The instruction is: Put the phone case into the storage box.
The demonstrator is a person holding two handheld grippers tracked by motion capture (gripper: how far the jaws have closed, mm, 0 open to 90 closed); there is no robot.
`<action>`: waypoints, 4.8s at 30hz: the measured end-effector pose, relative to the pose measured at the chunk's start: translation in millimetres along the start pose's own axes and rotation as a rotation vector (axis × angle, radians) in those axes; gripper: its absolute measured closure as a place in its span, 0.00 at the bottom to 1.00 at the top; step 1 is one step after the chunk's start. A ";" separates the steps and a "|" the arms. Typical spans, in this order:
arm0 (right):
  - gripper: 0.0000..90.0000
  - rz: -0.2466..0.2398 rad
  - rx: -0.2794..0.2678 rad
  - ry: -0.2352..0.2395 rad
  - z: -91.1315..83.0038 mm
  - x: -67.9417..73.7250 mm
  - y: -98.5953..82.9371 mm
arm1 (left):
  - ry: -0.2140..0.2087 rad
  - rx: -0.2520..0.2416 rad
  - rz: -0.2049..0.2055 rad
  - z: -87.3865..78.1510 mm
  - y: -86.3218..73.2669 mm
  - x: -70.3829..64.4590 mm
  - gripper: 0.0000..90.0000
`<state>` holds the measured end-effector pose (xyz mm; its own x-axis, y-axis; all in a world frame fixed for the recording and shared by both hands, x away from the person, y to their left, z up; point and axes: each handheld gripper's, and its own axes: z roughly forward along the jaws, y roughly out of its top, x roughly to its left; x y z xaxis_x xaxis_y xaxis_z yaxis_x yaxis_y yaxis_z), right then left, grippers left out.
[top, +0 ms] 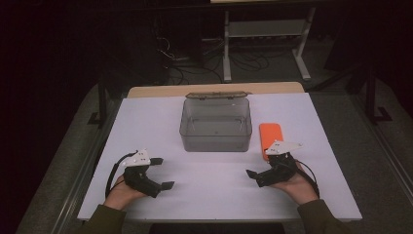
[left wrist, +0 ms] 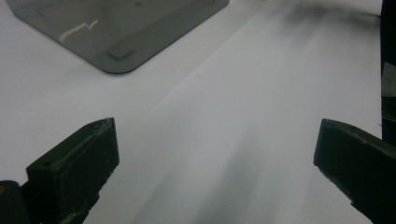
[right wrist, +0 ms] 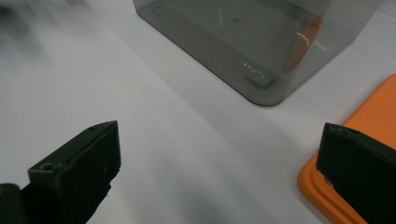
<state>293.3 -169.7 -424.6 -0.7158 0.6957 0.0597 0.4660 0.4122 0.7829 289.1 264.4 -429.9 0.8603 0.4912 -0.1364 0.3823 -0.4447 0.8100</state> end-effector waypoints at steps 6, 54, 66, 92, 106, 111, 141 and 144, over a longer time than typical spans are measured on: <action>0.01 0.002 0.016 -0.009 3.3 -6.2 5.9 | 0.000 0.000 -0.004 0.0 -0.1 0.6 0.00; 0.99 0.065 0.264 -0.079 36.1 -51.0 24.4 | 0.011 -0.007 -0.006 -1.2 2.4 0.8 0.00; 0.99 0.058 0.303 -0.102 38.3 -50.5 23.1 | 0.012 -0.006 -0.011 -1.3 2.4 1.0 0.00; 0.99 0.114 0.324 -0.223 11.6 -82.5 9.0 | 0.005 -0.005 -0.009 0.0 3.0 0.2 0.00; 0.95 0.129 0.233 -0.180 -0.2 -80.7 10.9 | 0.002 -0.002 -0.003 0.7 3.6 -0.1 0.00; 0.83 0.124 0.170 -0.133 -5.8 -72.4 10.0 | 0.001 -0.004 -0.004 1.3 3.8 -0.3 0.00; 0.00 0.100 -0.038 -0.075 -12.6 -6.5 -29.0 | -0.019 -0.006 -0.007 1.7 4.9 0.6 0.00; 0.00 0.091 -0.039 -0.068 -11.1 0.7 -34.0 | -0.005 -0.013 0.002 1.9 4.6 -0.5 0.00</action>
<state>271.1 -189.8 -444.3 -0.6343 0.7677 0.0906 0.5056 0.3234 0.7999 291.1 260.7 -427.2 0.8631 0.4860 -0.1374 0.3758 -0.4362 0.8176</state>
